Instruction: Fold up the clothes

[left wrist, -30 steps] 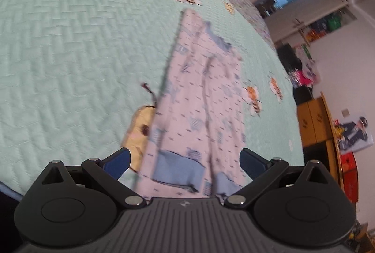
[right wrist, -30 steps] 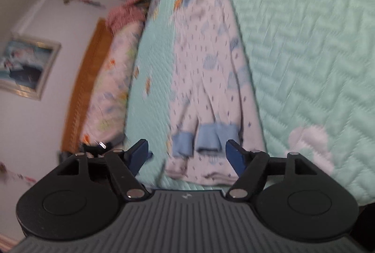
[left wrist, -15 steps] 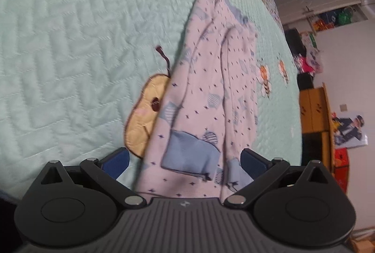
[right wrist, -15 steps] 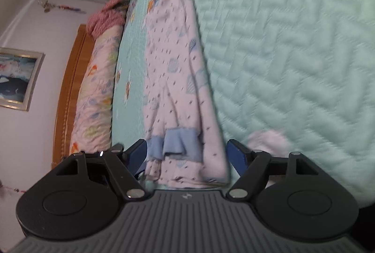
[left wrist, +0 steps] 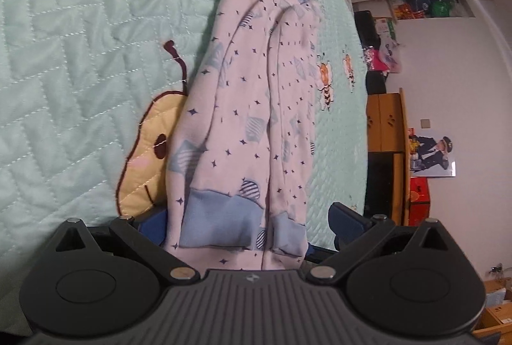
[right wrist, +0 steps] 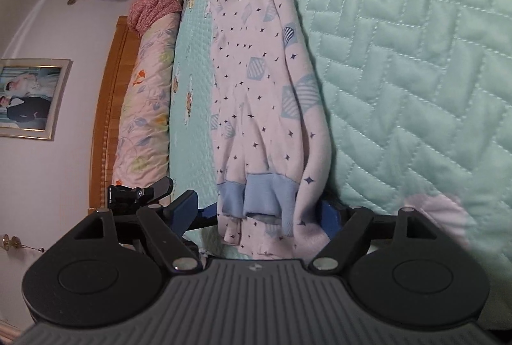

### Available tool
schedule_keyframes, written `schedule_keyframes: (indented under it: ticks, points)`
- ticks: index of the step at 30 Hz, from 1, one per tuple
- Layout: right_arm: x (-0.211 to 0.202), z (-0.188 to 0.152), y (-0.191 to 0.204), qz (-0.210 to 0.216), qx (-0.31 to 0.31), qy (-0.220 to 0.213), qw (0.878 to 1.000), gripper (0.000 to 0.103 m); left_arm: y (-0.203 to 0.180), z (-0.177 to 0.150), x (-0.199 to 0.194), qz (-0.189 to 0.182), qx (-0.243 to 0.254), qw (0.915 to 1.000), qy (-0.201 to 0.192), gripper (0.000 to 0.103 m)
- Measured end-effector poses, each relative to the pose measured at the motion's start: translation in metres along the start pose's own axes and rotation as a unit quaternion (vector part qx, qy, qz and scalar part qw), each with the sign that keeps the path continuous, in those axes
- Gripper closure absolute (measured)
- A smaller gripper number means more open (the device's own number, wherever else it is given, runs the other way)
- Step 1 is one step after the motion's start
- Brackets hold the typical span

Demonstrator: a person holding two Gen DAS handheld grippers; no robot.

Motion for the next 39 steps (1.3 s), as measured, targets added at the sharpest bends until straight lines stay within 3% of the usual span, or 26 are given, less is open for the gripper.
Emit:
schedule_keyframes:
  ticks: [6, 10, 13, 15, 16, 17, 18, 23, 31, 39]
  points:
    - [0.004, 0.000, 0.002, 0.011, -0.015, -0.001, 1.000, 0.027, -0.003, -0.004, 0.002, 0.002, 0.016, 0.9998, -0.011, 0.002]
    - [-0.002, 0.000, -0.004, 0.009, -0.018, 0.000, 1.000, 0.047, -0.007, -0.005, 0.005, 0.025, 0.026, 0.9992, -0.016, 0.008]
    - [-0.005, -0.001, -0.008, -0.001, -0.026, 0.004, 1.000, 0.058, -0.009, -0.005, 0.005, 0.050, 0.045, 0.9975, -0.024, 0.020]
    - [-0.004, -0.003, -0.008, -0.011, -0.038, 0.010, 0.999, 0.067, -0.008, -0.006, 0.006, 0.073, 0.058, 0.9953, -0.029, 0.047]
    - [-0.003, -0.004, -0.009, -0.017, -0.044, 0.011, 0.999, 0.074, -0.006, -0.006, 0.005, 0.086, 0.064, 0.9938, -0.030, 0.055]
    - [-0.003, -0.004, -0.010, -0.023, -0.050, 0.012, 0.998, 0.077, -0.003, -0.007, 0.005, 0.100, 0.070, 0.9920, -0.032, 0.078]
    - [-0.003, -0.005, -0.011, -0.027, -0.055, 0.012, 0.998, 0.083, -0.001, -0.007, 0.005, 0.106, 0.070, 0.9914, -0.032, 0.088]
    - [-0.006, -0.007, -0.012, -0.026, -0.062, 0.008, 0.998, 0.087, -0.006, -0.011, 0.003, 0.123, 0.089, 0.9872, -0.049, 0.090]
    - [-0.015, -0.006, 0.004, 0.024, -0.063, -0.004, 0.998, 0.088, -0.017, -0.019, -0.010, 0.076, 0.061, 0.9918, -0.083, 0.090]
    - [-0.019, -0.013, 0.000, -0.001, -0.077, 0.006, 0.997, 0.088, -0.013, -0.025, -0.011, 0.082, 0.051, 0.9914, -0.088, 0.090]
Point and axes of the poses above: each gripper's, at about its wrist camera, not at the fingertips, and x roughly the way its jaws point, y to its left, z to its top, the point moved 7 cm from there along x, roughly the way its jaws point, and after that the axes turned 13 degrees about z, right-handed, at the moved point
